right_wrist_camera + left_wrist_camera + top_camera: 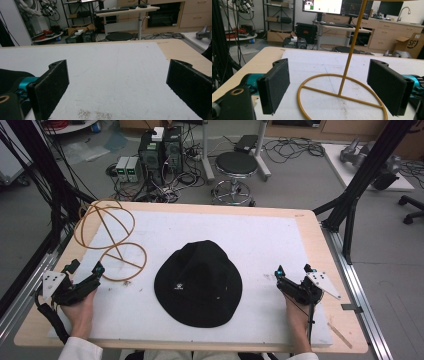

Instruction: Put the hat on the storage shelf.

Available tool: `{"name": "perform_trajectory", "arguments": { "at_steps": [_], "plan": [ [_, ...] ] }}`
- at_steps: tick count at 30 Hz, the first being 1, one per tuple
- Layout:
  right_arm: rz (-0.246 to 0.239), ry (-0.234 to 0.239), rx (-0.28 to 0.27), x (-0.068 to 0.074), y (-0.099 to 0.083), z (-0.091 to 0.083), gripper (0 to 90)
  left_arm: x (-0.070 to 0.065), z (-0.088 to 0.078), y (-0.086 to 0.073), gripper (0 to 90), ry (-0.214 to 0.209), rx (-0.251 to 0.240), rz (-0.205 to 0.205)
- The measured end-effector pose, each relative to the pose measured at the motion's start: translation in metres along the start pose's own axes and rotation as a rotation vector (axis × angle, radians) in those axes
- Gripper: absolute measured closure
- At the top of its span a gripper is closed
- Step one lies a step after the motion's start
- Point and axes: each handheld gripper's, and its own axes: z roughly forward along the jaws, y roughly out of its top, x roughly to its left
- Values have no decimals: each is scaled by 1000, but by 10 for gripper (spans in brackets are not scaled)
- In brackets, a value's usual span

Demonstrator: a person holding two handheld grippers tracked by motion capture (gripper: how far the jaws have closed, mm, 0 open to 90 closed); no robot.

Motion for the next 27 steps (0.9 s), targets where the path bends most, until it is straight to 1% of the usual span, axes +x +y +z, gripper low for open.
{"name": "perform_trajectory", "arguments": {
  "at_steps": [1, 5, 7, 9, 11, 14, 18, 21, 23, 25, 26, 27],
  "plan": [
    [-4, -2, -8, 0, 0, 0, 34, 0, 0, 0, 185, 0, 0, 0],
    [-3, -7, -1, -1, 0, -1, 34, 2, -2, 0, 186, 0, -1, -13],
    [-2, -7, -5, 0, 0, -1, 34, 1, -3, 1, 185, 1, -6, -4],
    [-12, -5, -5, 0, 0, 0, 34, 1, -3, 1, 185, 1, -8, -2],
    [-10, -3, 1, 0, 0, 1, 34, 2, -2, 1, 186, 1, -4, -3],
    [-10, -2, -1, 0, 0, 1, 34, 2, -1, 0, 185, -6, 5, -9],
    [4, 1, 5, 0, 0, 0, 34, 0, -1, 0, 186, -11, -4, -7],
    [-2, 2, 0, 0, 0, 0, 34, -2, -2, 2, 186, -16, -7, -2],
    [-5, 3, -3, 0, 0, 0, 34, -3, -3, 4, 185, -28, 4, -6],
    [-5, 4, -3, 0, 0, 0, 34, -5, -3, 9, 186, -45, 17, 8],
    [-6, 6, -1, 0, 0, 0, 34, -6, -3, 12, 185, -50, 21, 24],
    [-6, 8, 1, 0, 0, 0, 34, -7, -3, 15, 185, -56, 21, 31]
  ]
}}
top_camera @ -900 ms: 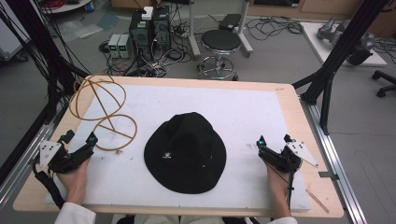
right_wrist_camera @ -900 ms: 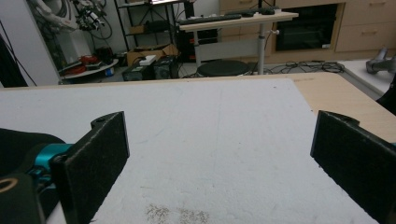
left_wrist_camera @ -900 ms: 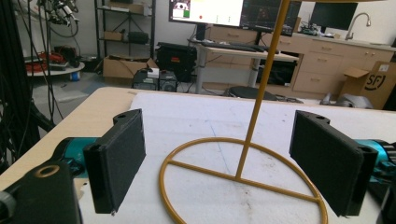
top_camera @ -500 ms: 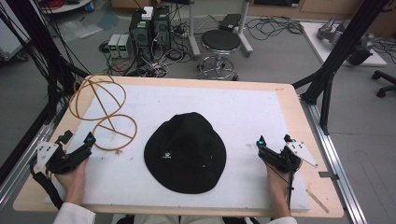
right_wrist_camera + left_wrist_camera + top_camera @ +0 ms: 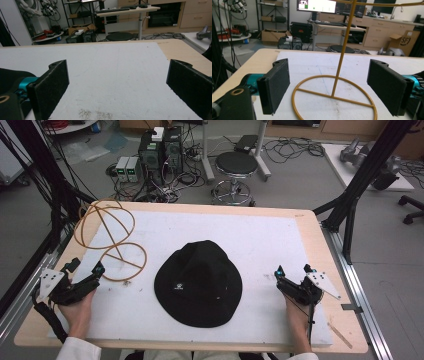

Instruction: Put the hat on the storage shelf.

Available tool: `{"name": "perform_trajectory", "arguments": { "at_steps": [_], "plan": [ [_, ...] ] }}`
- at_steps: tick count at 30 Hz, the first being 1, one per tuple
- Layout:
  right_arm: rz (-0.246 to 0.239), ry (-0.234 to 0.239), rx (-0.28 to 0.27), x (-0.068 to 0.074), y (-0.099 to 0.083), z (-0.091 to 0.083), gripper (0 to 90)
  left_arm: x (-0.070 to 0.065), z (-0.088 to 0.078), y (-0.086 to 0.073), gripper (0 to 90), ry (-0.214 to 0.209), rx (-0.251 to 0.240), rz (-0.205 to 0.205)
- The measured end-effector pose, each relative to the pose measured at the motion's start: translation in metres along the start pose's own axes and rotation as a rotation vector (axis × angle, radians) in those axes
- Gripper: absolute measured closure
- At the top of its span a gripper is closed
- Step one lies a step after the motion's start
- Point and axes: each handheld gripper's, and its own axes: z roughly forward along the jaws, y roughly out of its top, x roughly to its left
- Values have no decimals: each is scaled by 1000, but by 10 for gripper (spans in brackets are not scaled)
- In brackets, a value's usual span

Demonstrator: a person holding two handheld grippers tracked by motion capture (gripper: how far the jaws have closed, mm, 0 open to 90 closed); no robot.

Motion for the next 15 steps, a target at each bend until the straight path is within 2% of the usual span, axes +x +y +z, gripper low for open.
{"name": "perform_trajectory", "arguments": {
  "at_steps": [6, 8, 11, 15],
  "plan": [
    [12, 4, 0, 0, 0, 0, 34, -6, -2, 13, 187, -48, 28, 30],
    [7, 10, -1, 0, 0, 0, 34, -9, -2, 17, 225, -88, 34, 27],
    [2, 10, 1, 0, 0, 0, 34, -12, -2, 23, 228, -154, 37, 15],
    [-7, 17, -1, 1, 0, 1, 34, -18, -2, 28, 227, -197, 60, 36]
  ]
}}
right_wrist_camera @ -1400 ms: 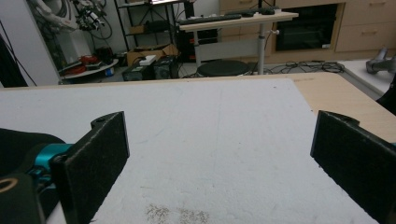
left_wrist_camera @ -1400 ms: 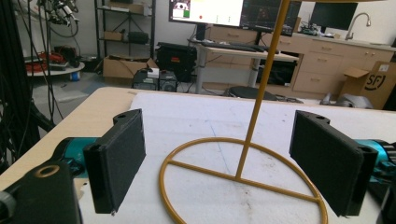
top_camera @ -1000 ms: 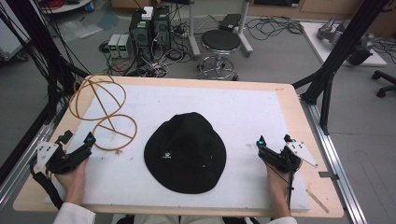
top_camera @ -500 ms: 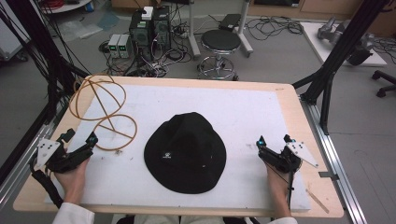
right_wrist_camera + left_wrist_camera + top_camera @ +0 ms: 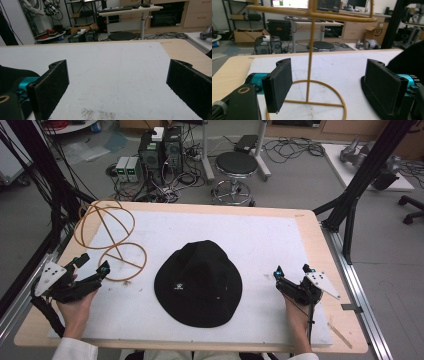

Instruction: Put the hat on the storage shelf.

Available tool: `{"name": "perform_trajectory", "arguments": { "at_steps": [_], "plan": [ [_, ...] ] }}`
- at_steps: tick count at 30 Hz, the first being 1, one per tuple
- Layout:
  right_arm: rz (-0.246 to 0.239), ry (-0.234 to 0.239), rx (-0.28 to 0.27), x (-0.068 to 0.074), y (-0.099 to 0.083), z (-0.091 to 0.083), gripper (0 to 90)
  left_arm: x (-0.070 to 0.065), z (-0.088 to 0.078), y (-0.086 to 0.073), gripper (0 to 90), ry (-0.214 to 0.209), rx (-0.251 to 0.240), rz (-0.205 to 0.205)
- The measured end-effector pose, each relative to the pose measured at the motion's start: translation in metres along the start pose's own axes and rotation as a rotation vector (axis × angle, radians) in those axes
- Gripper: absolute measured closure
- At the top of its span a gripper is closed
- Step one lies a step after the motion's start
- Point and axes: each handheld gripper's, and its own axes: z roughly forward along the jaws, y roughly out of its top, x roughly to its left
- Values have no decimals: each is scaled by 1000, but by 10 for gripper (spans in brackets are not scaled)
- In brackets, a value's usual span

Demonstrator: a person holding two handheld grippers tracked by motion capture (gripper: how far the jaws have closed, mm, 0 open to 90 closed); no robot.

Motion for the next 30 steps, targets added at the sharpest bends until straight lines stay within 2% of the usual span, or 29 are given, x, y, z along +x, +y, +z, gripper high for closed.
{"name": "perform_trajectory", "arguments": {
  "at_steps": [3, 4, 6, 8, 10, 15, 21, 27, 30],
  "plan": [
    [5, 4, 6, 0, 0, 0, 34, -5, 3, 1, 227, -30, 17, 7],
    [4, 4, 7, 0, 0, 0, 34, -10, 7, 2, 226, -51, 34, 22],
    [4, 6, 8, 0, 0, 0, 34, -13, 8, 3, 224, -62, 40, 31],
    [3, 5, 7, 0, 0, 0, 34, -21, 13, 6, 223, -104, 56, 53],
    [2, 8, 7, 0, 0, 0, 34, -24, 14, 8, 223, -116, 63, 59],
    [-10, 11, 11, 0, 0, 0, 34, -34, 17, 14, 224, -152, 52, 81],
    [-15, 18, 14, 1, 0, 0, 34, -46, 24, 20, 224, -206, 66, 111],
    [-23, 24, 10, 1, 0, 0, 34, -58, 37, 22, 217, -272, 100, 126],
    [-20, 26, 9, 1, 0, 0, 34, -65, 42, 22, 216, -309, 116, 119]
  ]
}}
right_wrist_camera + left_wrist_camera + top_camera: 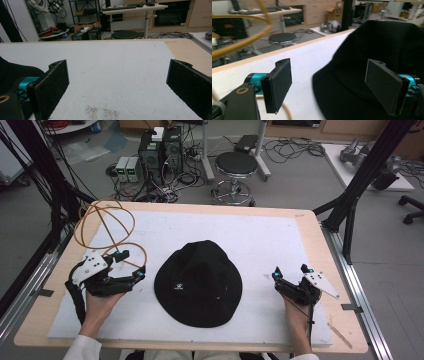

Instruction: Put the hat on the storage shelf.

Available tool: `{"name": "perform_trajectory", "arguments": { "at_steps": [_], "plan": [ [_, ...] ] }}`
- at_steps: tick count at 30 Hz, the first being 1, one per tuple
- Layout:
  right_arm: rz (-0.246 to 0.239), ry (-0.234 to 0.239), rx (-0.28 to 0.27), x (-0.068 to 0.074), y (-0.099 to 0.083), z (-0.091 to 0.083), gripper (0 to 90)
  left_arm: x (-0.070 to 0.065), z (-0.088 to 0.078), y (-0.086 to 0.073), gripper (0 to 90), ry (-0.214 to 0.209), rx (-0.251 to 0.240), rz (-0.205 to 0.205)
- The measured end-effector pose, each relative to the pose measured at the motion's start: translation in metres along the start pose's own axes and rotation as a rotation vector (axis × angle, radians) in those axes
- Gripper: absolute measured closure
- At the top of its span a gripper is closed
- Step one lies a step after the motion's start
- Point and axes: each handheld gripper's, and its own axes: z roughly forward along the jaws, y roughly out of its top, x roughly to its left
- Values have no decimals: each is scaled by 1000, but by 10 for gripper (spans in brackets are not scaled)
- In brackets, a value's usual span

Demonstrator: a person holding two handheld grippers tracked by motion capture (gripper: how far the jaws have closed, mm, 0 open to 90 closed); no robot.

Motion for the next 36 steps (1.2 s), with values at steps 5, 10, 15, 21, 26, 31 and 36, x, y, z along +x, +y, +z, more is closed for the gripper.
{"name": "perform_trajectory", "arguments": {
  "at_steps": [5, 10, 15, 21, 26, 31, 36],
  "plan": [
    [9, 4, 6, 1, 0, 0, 34, -10, 13, 3, 216, -57, 15, -6],
    [3, 7, 4, 1, 0, 1, 34, -22, 25, 3, 216, -115, 32, -12],
    [2, 13, 13, 1, -1, 1, 34, -31, 35, 1, 215, -151, 62, -7],
    [-3, 15, 12, 1, -1, 1, 34, -40, 43, 0, 216, -176, 82, 11],
    [-6, 14, 11, 2, -1, 1, 34, -47, 50, -2, 216, -195, 97, 16],
    [1, 16, 17, 2, -1, 1, 34, -51, 60, -7, 219, -212, 121, 14],
    [-6, 18, 17, 2, -1, 1, 34, -58, 71, -11, 230, -217, 143, 30]
  ]
}}
